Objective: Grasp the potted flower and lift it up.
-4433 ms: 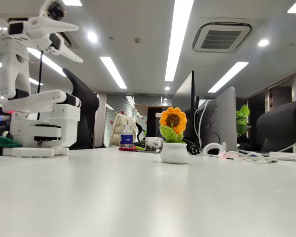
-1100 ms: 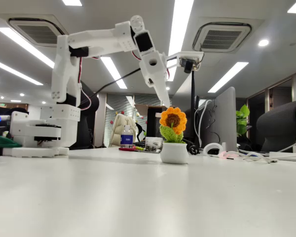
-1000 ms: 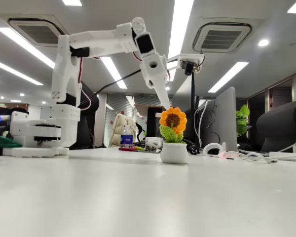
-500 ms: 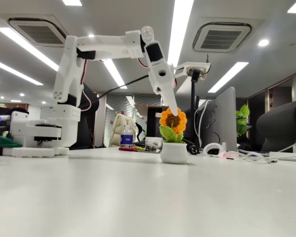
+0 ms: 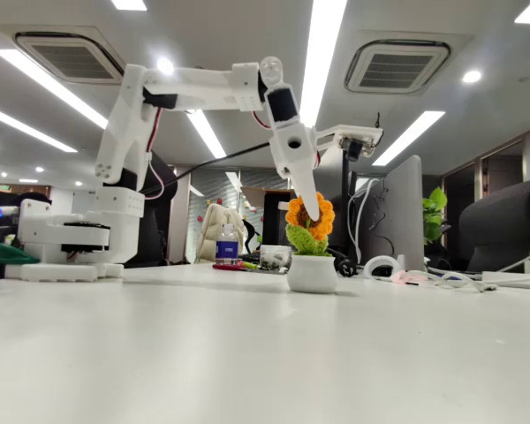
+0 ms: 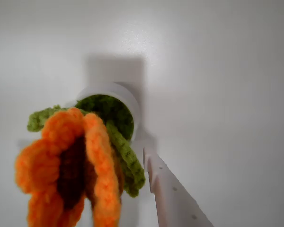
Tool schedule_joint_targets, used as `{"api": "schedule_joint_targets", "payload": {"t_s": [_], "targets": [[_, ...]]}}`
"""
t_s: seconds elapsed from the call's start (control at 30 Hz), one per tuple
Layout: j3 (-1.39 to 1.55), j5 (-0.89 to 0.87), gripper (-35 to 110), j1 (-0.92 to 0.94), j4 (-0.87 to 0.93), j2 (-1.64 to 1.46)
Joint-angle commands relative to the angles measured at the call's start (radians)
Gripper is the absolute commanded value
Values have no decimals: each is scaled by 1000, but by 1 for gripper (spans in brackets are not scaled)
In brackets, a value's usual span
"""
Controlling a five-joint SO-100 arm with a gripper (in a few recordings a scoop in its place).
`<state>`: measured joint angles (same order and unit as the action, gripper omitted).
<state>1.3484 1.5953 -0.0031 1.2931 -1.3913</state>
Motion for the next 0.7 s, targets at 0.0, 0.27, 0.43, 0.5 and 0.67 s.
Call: {"api": "schedule_joint_targets", "payload": {"t_s": [0.0,0.27,0.43,0.5,0.67], "targets": [[-34,6,67,8,-5,-6],[-32,-3,67,-12,-5,6],[-31,-11,67,-20,-5,6],[-29,-12,67,-20,-5,6],[-29,-12,67,-21,-5,5]]}}
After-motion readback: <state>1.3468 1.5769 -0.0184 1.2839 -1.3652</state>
